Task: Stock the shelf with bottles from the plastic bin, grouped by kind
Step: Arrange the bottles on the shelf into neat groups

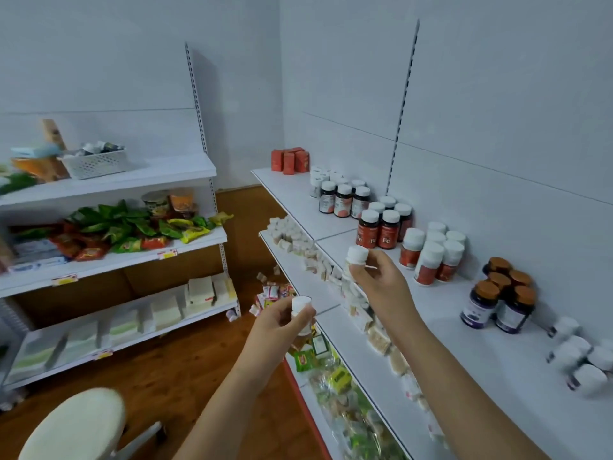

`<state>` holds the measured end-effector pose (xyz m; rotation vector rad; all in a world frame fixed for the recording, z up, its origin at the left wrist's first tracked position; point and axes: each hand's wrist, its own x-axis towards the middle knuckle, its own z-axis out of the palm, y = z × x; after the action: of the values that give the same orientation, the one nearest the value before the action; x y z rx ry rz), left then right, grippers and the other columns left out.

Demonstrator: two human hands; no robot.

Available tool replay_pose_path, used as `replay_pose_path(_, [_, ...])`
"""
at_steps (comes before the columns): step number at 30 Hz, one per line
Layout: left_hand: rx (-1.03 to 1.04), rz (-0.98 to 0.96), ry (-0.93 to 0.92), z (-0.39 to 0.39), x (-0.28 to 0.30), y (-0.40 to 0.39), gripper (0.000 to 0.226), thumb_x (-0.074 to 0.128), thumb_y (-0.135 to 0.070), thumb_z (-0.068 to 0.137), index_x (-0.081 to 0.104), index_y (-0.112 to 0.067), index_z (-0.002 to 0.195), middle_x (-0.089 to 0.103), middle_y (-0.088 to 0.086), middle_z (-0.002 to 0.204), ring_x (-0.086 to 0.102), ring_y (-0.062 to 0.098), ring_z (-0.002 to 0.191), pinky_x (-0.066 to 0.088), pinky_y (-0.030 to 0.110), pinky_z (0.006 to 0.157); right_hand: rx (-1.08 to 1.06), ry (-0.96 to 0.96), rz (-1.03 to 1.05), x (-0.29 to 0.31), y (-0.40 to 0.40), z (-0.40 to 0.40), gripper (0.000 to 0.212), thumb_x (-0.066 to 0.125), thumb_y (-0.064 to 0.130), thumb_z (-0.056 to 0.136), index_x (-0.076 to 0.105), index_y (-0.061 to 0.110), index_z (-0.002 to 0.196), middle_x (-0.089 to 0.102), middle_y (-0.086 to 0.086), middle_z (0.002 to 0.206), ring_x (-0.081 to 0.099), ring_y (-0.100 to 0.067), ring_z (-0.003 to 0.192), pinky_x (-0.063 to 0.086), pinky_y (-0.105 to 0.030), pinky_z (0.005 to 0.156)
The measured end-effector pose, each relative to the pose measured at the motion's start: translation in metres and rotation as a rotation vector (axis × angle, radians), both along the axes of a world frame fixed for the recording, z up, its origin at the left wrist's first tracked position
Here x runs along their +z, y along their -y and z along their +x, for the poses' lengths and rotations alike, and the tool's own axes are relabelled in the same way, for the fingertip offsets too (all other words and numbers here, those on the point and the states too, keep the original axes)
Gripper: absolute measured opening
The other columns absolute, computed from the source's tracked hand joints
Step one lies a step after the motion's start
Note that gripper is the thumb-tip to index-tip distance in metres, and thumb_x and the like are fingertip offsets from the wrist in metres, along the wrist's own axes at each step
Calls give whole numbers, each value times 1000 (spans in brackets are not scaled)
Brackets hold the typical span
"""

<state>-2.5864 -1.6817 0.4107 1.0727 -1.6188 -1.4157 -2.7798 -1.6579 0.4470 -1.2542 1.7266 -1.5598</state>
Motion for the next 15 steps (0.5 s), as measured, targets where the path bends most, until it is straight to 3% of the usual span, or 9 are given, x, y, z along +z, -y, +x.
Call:
replay_pose_path(4, [-30, 9, 18, 8, -4, 66, 24, 63, -44, 88, 66, -35, 110, 73, -12, 96, 69, 5, 90, 58, 19, 78, -28, 52, 15, -9, 56, 7, 28, 67, 30, 91, 60, 24, 118, 68, 8, 114, 64, -8, 106, 52, -29, 92])
replay_pose_path(6, [-37, 29, 34, 7, -9, 94, 19, 63, -44, 89, 67, -36, 106, 73, -12, 95, 69, 7, 90, 56, 21, 79, -31, 78, 25, -16, 82, 9, 25, 66, 28, 92, 61, 25, 116, 69, 10, 110, 65, -8, 104, 52, -30, 91])
replay_pose_path(11, [-38, 83, 44, -2, -24, 183, 12, 61, -40, 93, 68, -34, 101, 73, -11, 94, 69, 4, 87, 55, 15, 71, -63, 110, 11, -28, 168, -2, 23, 63, 25, 94, 61, 24, 117, 70, 10, 107, 66, -8, 102, 51, -20, 79])
replay_pose_path(15, [-29, 114, 29, -18, -35, 271, 19, 60, -36, 95, 67, -26, 109, 74, -5, 100, 70, 9, 90, 53, 15, 68, -57, 150, -8, -44, 258, -21, 15, 65, 25, 92, 62, 37, 100, 71, 12, 99, 67, -10, 98, 58, -41, 87])
